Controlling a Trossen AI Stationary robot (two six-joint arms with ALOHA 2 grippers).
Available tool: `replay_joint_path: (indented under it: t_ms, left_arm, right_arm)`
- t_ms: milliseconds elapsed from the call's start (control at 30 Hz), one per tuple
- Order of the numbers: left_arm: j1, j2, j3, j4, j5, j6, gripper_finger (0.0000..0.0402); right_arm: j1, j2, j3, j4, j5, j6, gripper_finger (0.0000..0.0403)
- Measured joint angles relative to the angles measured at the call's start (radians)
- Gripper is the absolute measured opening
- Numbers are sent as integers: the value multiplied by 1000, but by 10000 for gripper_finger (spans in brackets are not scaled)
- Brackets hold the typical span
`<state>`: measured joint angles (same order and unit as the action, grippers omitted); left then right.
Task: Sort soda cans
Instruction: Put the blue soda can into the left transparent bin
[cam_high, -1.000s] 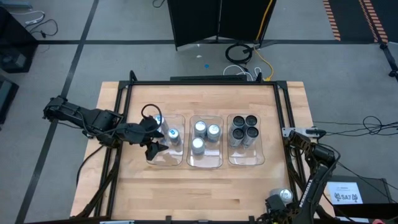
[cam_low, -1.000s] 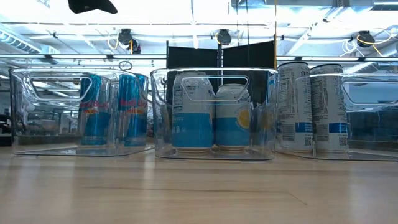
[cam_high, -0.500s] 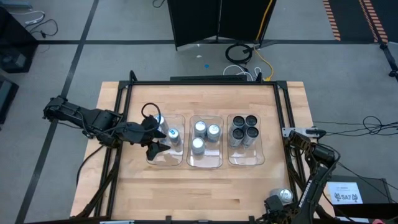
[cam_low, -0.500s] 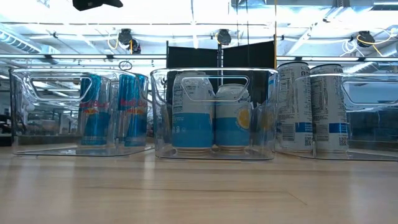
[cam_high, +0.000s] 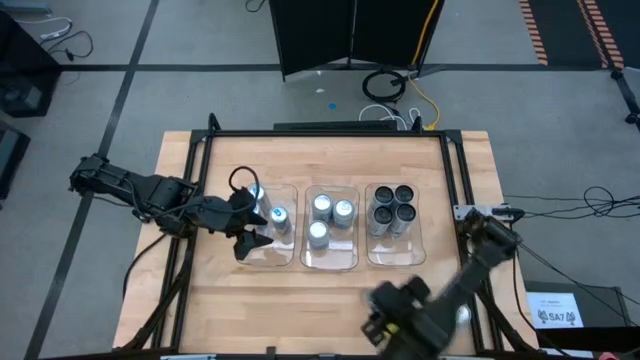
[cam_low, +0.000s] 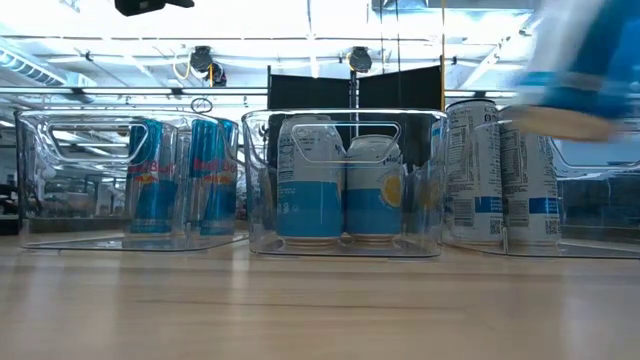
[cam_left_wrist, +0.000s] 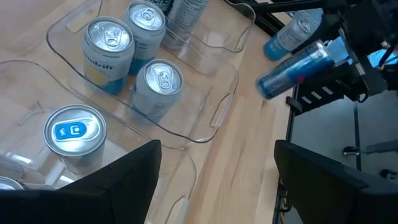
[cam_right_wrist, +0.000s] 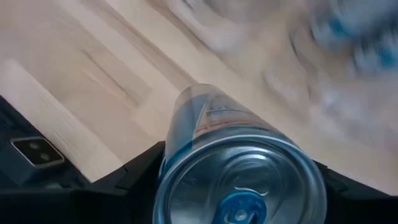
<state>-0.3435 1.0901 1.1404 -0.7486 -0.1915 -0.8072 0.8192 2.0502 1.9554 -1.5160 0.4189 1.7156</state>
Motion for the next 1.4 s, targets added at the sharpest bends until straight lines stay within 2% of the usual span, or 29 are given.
replay_joint_path:
  t_ms: [167,233,333,433,567,833,967,1200,1400]
  left_arm:
    - [0,0,0,0,1,1,322]
    - [1,0,0,-3,1,1,322]
    - [3,0,0,-24,1,2,322]
    - [-4,0,0,-64,13,0,322]
    - [-33,0,0,-95,31,1,322]
    - [-80,0,0,-120,31,3,322]
    - [-84,0,0,-133,19,3,322]
    - [-84,24,-1,-123,1,1,322]
    - [-85,133,-2,-93,9,1,322]
  right_arm:
    - [-162,0,54,135,-11,-429,244]
    - [-225,0,67,186,-48,-563,244]
    - [-310,-1,77,287,-124,-716,244]
    - [-372,0,80,377,-172,-795,244]
    - [-425,9,80,446,-214,-841,244]
    - [-459,12,80,575,-243,-852,243]
    - [-459,24,81,538,-250,-853,243]
    - [-420,58,80,369,-324,-782,243]
    - [-380,58,80,315,-320,-728,243]
